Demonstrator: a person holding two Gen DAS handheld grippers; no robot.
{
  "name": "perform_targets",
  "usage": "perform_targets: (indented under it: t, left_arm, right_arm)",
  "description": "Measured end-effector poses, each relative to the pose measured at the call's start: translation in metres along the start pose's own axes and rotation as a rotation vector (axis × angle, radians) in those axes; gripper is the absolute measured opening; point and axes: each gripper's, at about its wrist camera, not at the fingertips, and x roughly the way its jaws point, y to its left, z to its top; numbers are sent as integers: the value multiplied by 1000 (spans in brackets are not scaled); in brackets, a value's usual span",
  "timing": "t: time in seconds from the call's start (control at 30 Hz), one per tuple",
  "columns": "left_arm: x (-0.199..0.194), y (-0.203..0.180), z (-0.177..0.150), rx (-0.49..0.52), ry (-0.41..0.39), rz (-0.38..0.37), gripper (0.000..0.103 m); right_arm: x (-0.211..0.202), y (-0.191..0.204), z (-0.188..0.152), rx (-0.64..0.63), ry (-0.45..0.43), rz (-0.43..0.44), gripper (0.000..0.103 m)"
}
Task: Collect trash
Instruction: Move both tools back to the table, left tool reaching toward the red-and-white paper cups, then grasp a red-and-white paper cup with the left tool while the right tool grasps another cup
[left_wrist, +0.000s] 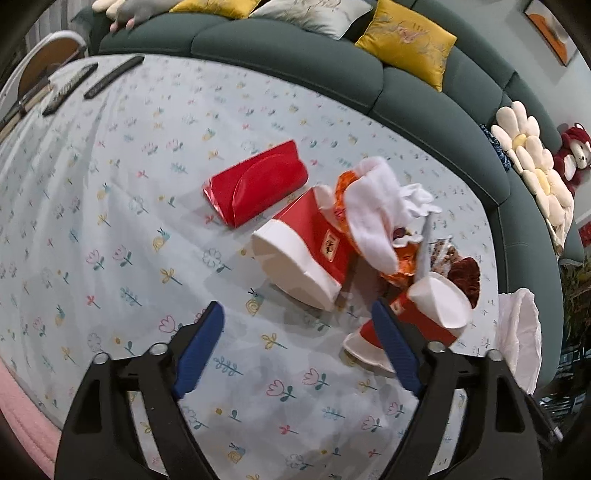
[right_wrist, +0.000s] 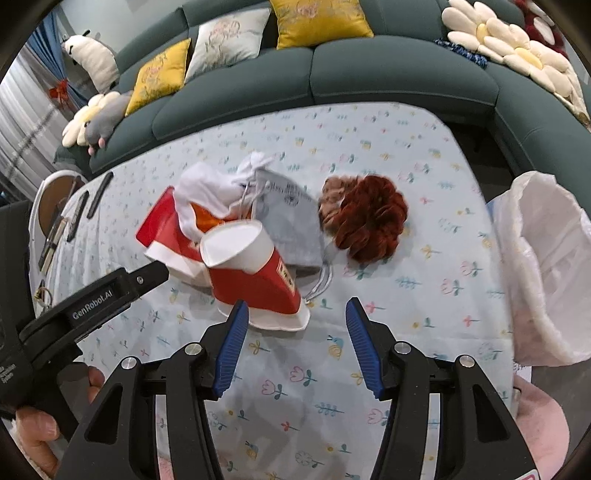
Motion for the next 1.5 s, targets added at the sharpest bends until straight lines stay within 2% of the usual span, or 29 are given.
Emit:
perform_targets:
  t: [0.43,0.63,0.77,0.83,0.9,1.2,1.5]
  left_arm:
    - [42,13,22,-21,66,-31,84]
    - [54,9,29,-5,89,-75,72]
    - [58,8,31,3,104,-98,55]
    - [60,9,31,0,114,-105,53]
    - [59,9,29,-2,108,-110,51]
    - [39,15,21,-14,85,-108,36]
    - [-3,5,14,-11,6,-116,32]
  right_arm:
    - [47,19,14,-5,66,1,54]
    - [58,27,20,-20,82,5,54]
    - [62,34,22,-34,86,17,53]
    - [63,35,22,-34,88,23,47]
    - [64,36,21,-32,96,36,37]
    - [45,38,16,-24,66,74,24]
    - [2,36,16,-25,-23,108,23]
